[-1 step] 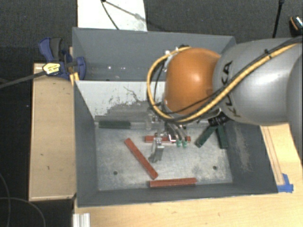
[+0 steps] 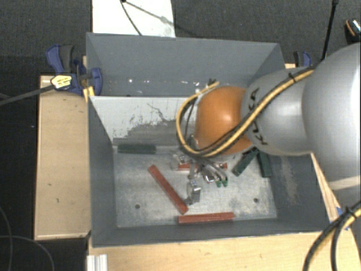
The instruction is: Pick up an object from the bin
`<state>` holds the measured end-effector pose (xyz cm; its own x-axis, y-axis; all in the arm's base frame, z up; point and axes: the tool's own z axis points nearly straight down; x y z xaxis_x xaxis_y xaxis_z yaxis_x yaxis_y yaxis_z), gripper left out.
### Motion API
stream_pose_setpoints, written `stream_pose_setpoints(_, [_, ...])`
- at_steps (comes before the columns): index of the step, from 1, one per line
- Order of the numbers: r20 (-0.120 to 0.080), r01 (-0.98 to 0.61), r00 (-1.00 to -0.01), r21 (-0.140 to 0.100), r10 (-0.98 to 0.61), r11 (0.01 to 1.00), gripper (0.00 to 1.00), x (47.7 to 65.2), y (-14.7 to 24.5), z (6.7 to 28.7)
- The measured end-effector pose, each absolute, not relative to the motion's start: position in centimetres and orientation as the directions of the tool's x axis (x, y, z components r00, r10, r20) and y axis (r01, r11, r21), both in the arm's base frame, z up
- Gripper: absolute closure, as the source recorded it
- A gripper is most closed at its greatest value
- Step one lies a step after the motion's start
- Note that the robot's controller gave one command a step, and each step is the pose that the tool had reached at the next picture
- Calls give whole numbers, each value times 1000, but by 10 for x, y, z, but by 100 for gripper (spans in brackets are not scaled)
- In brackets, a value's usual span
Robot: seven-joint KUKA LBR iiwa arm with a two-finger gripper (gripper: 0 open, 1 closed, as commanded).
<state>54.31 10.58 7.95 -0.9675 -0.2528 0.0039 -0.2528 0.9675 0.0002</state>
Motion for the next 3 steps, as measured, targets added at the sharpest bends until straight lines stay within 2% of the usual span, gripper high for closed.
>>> stream_pose_setpoints(1, [-5,-260,-966,-5,-260,966,0,593,32,70])
stream_pose_setpoints(2, [-4,-263,-965,0,-263,965,100,591,39,71])
stream_pose_setpoints(3, [-11,-321,-947,0,-321,947,100,566,115,237])
